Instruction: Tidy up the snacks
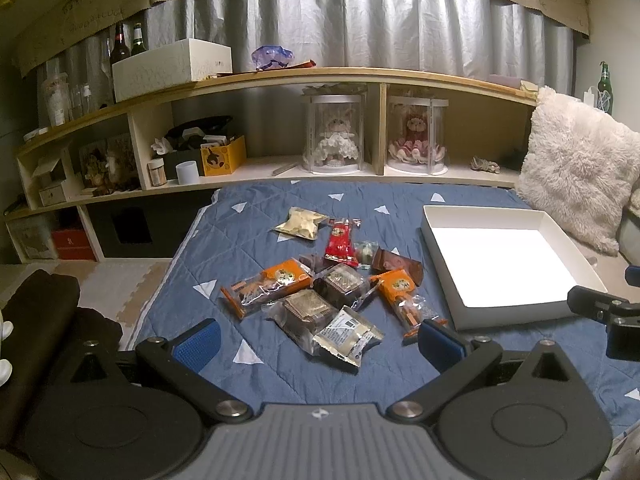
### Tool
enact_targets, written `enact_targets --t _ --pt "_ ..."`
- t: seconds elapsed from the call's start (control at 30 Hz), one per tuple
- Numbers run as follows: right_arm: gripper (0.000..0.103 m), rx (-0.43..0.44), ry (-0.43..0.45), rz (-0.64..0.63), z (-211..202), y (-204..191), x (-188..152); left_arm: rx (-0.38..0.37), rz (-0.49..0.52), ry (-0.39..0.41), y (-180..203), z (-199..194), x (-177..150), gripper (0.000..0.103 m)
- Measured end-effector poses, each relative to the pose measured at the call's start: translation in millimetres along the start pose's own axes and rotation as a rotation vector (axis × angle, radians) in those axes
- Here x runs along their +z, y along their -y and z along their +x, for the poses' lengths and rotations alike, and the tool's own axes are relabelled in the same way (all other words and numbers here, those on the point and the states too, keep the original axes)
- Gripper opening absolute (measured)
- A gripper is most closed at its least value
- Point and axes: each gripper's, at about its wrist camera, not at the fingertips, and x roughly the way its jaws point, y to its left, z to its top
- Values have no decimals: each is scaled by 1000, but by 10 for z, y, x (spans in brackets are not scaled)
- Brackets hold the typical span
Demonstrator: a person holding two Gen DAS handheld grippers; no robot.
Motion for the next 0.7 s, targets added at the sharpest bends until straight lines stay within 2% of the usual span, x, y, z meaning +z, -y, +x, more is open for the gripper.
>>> enact_targets --t 0.7 --pt "103 0 -7 -6 -6 7 -12 -5 1 -6 19 16 -30 103"
